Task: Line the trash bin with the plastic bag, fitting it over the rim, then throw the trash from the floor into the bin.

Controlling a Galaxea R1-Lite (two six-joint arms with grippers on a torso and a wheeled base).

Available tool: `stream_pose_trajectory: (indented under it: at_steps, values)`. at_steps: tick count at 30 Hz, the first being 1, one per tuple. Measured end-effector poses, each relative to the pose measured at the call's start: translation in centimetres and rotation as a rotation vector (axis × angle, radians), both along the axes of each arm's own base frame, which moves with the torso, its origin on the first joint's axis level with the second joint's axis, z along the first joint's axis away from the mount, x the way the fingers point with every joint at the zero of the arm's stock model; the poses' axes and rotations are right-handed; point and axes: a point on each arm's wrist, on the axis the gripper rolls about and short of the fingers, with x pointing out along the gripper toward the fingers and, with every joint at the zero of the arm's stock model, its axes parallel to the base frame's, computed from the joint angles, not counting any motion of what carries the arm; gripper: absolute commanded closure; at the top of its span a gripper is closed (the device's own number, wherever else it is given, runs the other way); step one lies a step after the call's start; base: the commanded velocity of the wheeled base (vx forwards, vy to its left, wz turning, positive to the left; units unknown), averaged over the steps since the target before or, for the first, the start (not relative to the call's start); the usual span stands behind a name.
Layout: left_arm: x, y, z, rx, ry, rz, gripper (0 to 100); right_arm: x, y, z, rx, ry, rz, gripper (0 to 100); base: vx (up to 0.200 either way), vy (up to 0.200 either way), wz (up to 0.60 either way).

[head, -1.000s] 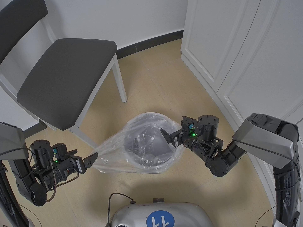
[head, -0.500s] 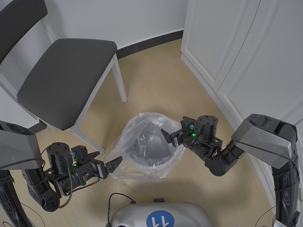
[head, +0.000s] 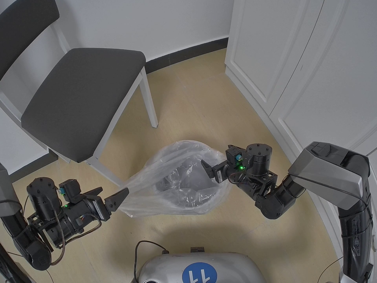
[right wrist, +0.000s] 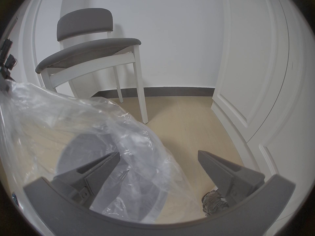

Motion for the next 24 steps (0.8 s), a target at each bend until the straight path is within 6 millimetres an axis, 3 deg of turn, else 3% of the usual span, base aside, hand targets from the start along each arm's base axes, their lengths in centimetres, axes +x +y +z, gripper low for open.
stream_pose_trajectory:
  at_steps: [6,15,24]
  values:
    - [-0.4,0.3,0.2,-0.049,0.018,0.01,0,-0.2,0.4,0.0,0.003,-0.004,0.01,0,0.0,0.0,0.0]
    - [4.1,-1.3,-2.5,-0.028,0.058,0.022,0,-0.8,1.2,0.0,0.029,-0.006,0.031,0,0.0,0.0,0.0]
    - [7.4,-2.8,-4.7,-0.019,0.062,0.054,0,-5.7,6.7,1.1,0.223,0.047,0.189,0,0.0,0.0,0.0]
